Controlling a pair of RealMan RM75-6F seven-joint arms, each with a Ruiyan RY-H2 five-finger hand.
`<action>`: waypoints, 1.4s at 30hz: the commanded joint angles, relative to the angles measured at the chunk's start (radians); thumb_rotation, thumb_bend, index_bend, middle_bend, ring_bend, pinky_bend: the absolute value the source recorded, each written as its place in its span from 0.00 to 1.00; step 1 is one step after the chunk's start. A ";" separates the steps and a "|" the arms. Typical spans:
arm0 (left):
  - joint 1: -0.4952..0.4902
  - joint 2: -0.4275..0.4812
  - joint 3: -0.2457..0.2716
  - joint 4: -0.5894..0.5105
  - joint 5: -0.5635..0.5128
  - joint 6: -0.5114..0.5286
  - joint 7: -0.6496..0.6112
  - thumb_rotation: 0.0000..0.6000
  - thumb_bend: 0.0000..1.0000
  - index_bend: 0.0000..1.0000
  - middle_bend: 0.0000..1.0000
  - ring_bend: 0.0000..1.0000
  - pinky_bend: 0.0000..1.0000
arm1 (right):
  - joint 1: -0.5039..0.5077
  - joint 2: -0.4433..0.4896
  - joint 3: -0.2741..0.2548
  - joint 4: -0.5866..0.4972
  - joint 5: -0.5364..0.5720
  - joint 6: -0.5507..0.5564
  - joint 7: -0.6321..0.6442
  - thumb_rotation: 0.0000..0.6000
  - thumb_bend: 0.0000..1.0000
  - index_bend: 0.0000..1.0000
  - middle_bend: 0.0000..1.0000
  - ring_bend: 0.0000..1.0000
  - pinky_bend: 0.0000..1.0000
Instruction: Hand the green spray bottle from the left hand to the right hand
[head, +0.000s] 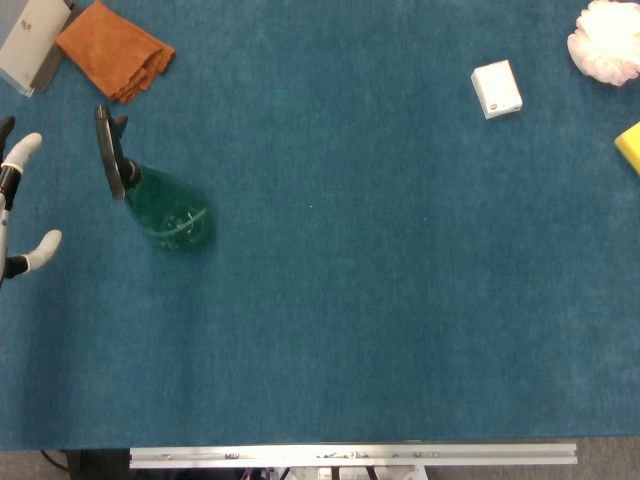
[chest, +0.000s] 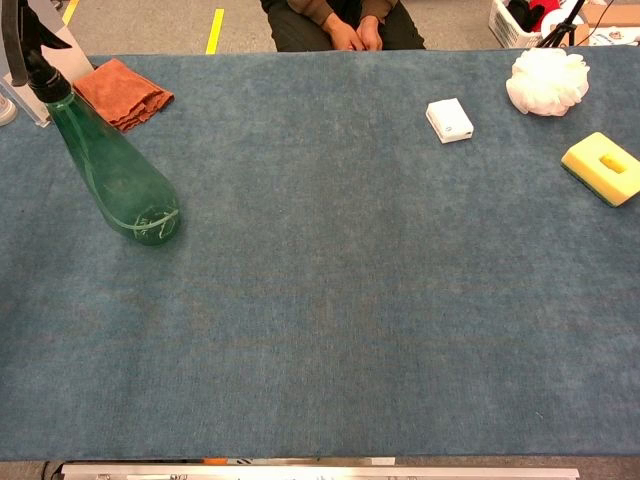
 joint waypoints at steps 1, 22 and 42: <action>-0.003 -0.001 -0.001 0.004 -0.006 -0.008 -0.004 1.00 0.20 0.12 0.00 0.00 0.15 | 0.005 -0.001 0.003 -0.004 -0.001 -0.003 0.009 1.00 0.06 0.00 0.02 0.00 0.00; -0.094 0.136 -0.051 0.040 -0.040 -0.345 -0.749 1.00 0.15 0.04 0.00 0.00 0.15 | 0.070 -0.005 0.109 -0.056 -0.015 0.056 0.121 1.00 0.06 0.00 0.02 0.00 0.00; -0.213 0.083 -0.049 0.177 0.150 -0.426 -1.329 1.00 0.15 0.00 0.00 0.00 0.15 | 0.057 -0.003 0.093 -0.049 -0.021 0.072 0.124 1.00 0.06 0.00 0.02 0.00 0.00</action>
